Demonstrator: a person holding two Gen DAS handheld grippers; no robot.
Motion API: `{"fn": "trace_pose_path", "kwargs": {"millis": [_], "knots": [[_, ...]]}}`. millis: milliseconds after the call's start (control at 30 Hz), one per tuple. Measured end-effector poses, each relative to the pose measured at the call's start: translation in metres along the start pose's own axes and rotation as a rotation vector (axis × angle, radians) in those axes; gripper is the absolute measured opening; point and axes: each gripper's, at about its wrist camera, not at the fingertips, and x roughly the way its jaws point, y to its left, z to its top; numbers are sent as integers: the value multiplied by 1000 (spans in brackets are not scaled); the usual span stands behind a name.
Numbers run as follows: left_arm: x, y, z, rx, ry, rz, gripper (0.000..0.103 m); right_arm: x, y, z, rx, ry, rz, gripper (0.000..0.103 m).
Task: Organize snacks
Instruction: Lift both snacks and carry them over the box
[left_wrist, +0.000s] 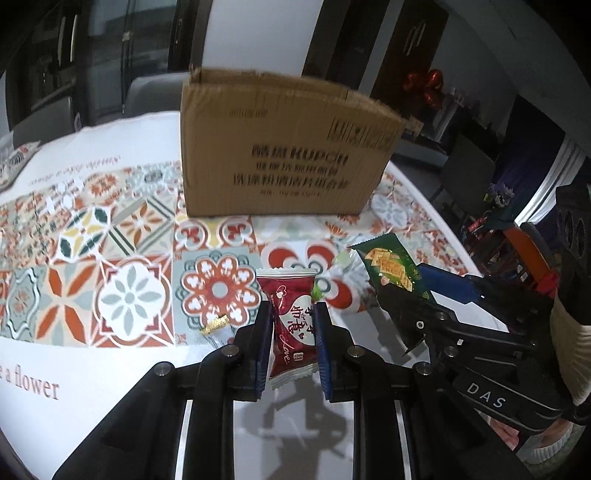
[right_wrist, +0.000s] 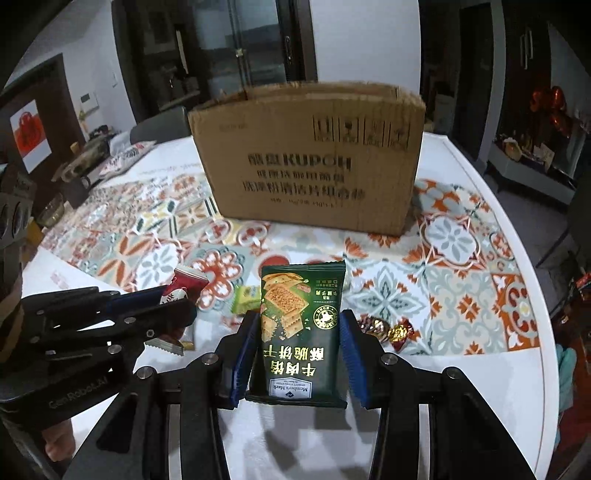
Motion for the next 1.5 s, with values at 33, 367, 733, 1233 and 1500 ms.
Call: {"fn": "trace_pose_path", "kwargs": {"millis": [33,367,733,1233,1500], "knots": [[-4,0,2,1,-10,0,22,-2,0,1,-1,-7,0,45],[-41,-6,46,45,-139,25,22,-37,2,39,-7,-130,-3,45],[-66,-9,108,95,-250,44,22,-52,-7,105,-3,-215,11,45],[-51,-2,174,138,-278,70,22,-40,-21,172,-26,-230,13,45],[-22,13,200,127,-251,80,22,-11,-27,198,-44,-211,7,45]]}}
